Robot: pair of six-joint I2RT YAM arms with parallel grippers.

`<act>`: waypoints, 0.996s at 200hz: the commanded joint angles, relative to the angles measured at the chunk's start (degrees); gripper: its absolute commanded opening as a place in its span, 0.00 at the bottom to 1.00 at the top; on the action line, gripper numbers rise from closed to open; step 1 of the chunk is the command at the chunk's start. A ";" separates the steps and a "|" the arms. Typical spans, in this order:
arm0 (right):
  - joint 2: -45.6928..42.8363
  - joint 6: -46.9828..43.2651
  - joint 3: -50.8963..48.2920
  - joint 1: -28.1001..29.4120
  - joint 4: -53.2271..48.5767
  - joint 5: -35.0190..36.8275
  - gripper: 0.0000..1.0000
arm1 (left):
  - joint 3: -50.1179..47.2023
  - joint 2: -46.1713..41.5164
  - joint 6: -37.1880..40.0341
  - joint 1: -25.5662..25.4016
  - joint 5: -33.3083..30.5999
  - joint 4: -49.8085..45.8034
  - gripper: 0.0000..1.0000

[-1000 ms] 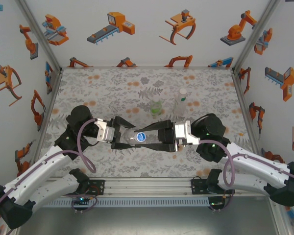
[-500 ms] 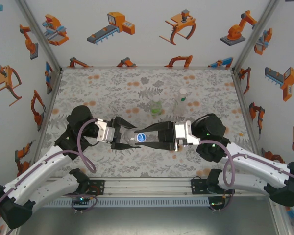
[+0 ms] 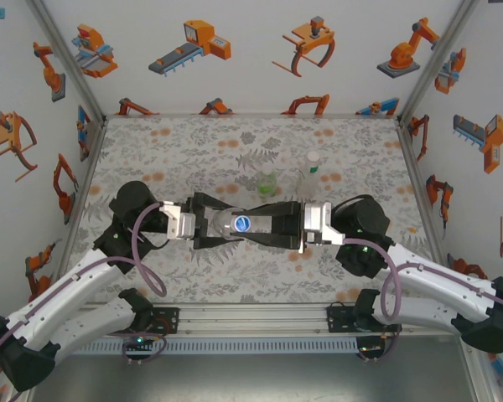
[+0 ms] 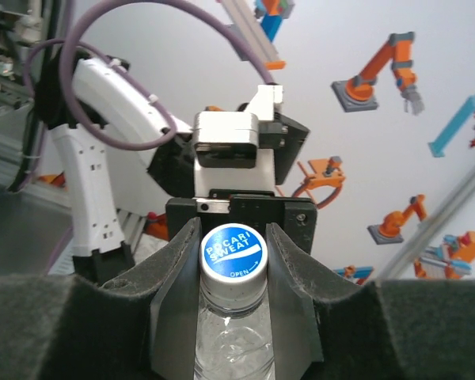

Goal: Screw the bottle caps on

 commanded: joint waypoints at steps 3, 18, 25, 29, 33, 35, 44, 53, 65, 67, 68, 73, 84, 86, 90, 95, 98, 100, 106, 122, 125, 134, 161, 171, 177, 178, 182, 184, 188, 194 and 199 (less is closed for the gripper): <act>1.75 -1.56 -1.20 0.43 6.77 8.10 0.00 | -1.45 -0.40 -1.16 -0.04 -11.48 5.29 0.00; 3.20 -1.60 -1.48 0.80 9.45 11.49 0.00 | -2.30 -0.40 -1.03 -0.05 -15.97 7.53 0.00; 4.00 -1.58 -1.63 0.98 11.06 13.63 0.00 | -2.66 -0.28 -1.02 -0.05 -18.06 8.62 0.00; 4.47 -1.55 -1.80 1.23 12.21 14.75 0.00 | -2.83 -0.15 -1.03 -0.04 -19.06 9.21 0.00; 4.99 -1.54 -1.98 1.33 13.45 15.96 0.00 | -2.95 -0.03 -1.00 -0.04 -20.06 9.75 0.00; 5.20 -1.60 -2.08 1.41 14.09 16.62 0.00 | -2.99 0.00 -1.06 -0.04 -20.50 10.03 0.00; 6.35 -1.54 -2.32 1.92 16.45 20.08 0.00 | -3.23 0.42 -1.04 -0.05 -22.95 11.39 0.00; 7.75 -1.52 -2.51 2.44 19.34 23.39 0.00 | -3.42 0.90 -1.15 -0.09 -25.15 12.63 0.00; 9.80 -1.53 -2.65 3.43 23.08 28.96 0.00 | -3.59 1.70 -1.26 -0.04 -28.19 14.35 0.00; 10.21 -1.54 -2.66 3.56 23.70 29.85 0.00 | -3.59 1.92 -1.26 -0.04 -28.59 14.57 0.00; 10.40 -1.54 -2.70 3.69 23.97 30.24 0.00 | -3.59 1.98 -1.31 -0.13 -28.91 14.69 0.00; 11.32 -1.64 -2.56 4.13 25.47 32.82 0.00 | -3.59 2.34 -1.37 -0.18 -30.13 15.25 0.00; 13.56 -2.10 -2.23 5.45 28.76 38.16 0.00 | -3.51 3.16 -1.35 -0.16 -32.91 16.39 0.00; 13.98 -2.34 -2.14 5.74 29.45 39.35 0.00 | -3.51 3.28 -1.35 -0.14 -33.33 16.57 0.00; 14.80 -2.82 -1.92 6.38 30.59 41.37 0.00 | -3.51 3.62 -1.37 -0.17 -34.26 16.94 0.00; 15.80 -3.57 -1.56 7.17 31.83 43.67 0.00 | -3.51 3.84 -1.31 -0.22 -35.36 17.42 0.00; 16.43 -4.21 -1.35 7.84 32.60 45.31 0.00 | -3.44 4.07 -1.27 -0.23 -36.11 17.65 0.00; 17.07 -4.91 -1.03 8.49 33.29 47.04 0.00 | -3.42 4.23 -1.26 -0.22 -36.53 17.81 0.00; 18.30 -6.50 -0.16 9.85 34.67 50.60 0.00 | -3.31 4.61 -1.36 -0.22 -37.93 18.19 0.00; 21.97 -10.63 3.11 13.14 37.94 60.92 0.00 | -2.98 5.45 -1.16 -0.22 -41.00 18.67 0.00; 22.67 -11.20 3.75 13.70 38.42 62.75 0.00 | -2.91 5.62 -1.18 -0.27 -41.68 18.68 0.00; 24.74 -12.35 6.08 15.10 39.51 67.72 0.00 | -2.76 5.99 -1.18 -0.31 -43.39 18.78 0.00; 29.05 -12.52 10.60 17.15 40.23 74.26 0.00 | -2.15 7.03 -1.68 -0.40 -45.80 18.47 0.00; 29.39 -12.37 10.89 17.34 40.19 74.39 0.00 | -1.92 7.23 -1.84 -0.41 -45.69 18.14 0.00; 29.37 -12.35 10.81 17.35 40.14 74.62 0.00 | -1.84 7.31 -2.03 -0.43 -45.53 17.88 0.00; 29.33 -12.35 10.76 17.35 40.05 74.65 0.00 | -1.84 7.30 -2.04 -0.41 -45.55 17.80 0.00; 29.20 -12.35 10.57 17.35 39.86 74.75 0.00 | -1.75 7.36 -2.19 -0.43 -45.46 17.65 0.00; 28.99 -12.35 10.51 17.35 39.83 74.82 0.00 | -1.73 7.31 -2.22 -0.45 -45.37 17.59 0.00; 28.68 -12.35 10.22 17.35 39.67 74.97 0.00 | -1.68 7.30 -2.33 -0.41 -45.25 17.37 0.00; 28.02 -12.35 9.62 17.35 39.34 74.91 0.00 | -1.67 7.35 -2.33 -0.47 -45.09 17.05 0.00; 27.35 -12.41 9.06 17.26 38.92 74.42 0.05 | -1.57 7.26 -2.40 -0.40 -44.77 16.65 0.00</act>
